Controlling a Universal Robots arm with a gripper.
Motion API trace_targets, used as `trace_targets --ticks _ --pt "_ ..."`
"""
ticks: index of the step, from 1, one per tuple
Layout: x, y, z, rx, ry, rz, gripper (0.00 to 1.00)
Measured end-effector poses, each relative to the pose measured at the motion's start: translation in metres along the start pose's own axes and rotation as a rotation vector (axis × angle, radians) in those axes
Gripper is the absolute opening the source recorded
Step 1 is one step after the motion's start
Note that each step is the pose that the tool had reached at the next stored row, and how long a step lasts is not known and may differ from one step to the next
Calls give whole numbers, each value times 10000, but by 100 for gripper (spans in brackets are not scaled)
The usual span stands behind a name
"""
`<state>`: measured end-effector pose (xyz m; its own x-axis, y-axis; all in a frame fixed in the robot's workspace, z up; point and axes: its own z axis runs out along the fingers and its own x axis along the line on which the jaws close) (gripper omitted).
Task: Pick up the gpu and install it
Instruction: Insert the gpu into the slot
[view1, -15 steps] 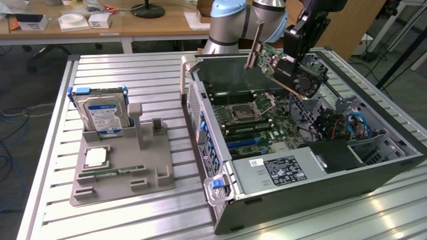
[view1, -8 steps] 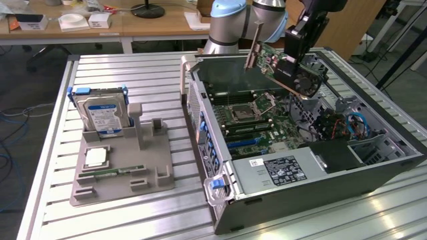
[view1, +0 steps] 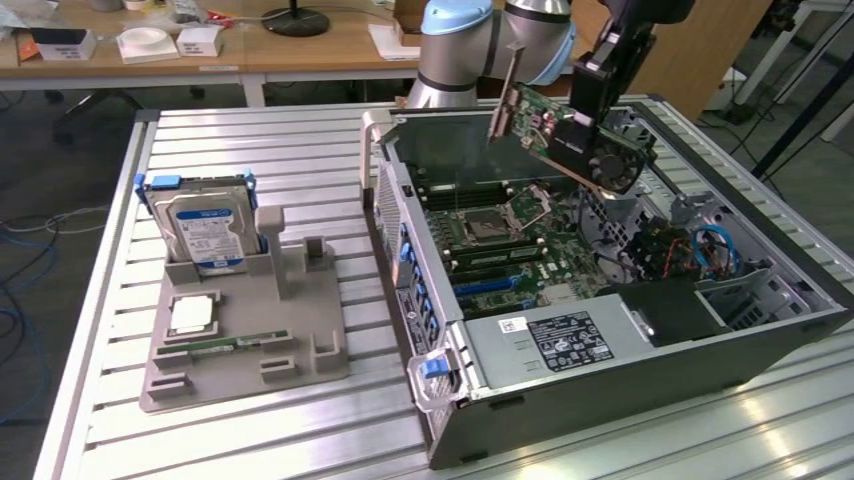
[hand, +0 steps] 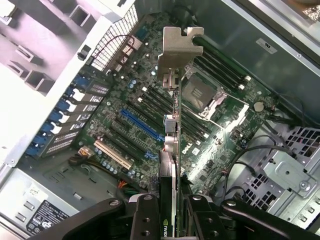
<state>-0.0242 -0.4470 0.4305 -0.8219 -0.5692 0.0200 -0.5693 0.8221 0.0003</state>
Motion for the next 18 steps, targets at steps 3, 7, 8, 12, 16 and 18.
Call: trace_targets --ticks 3,7,8,12,16,18 --pt "0 0 0 4 0 -167 26" --pt "0 0 0 9 0 -389 26" --pt "0 0 0 9 0 -444 26" --pt "0 0 0 14 0 -668 26" --pt "0 0 0 18 0 -888 26" --pt "0 0 0 20 0 -997 26"
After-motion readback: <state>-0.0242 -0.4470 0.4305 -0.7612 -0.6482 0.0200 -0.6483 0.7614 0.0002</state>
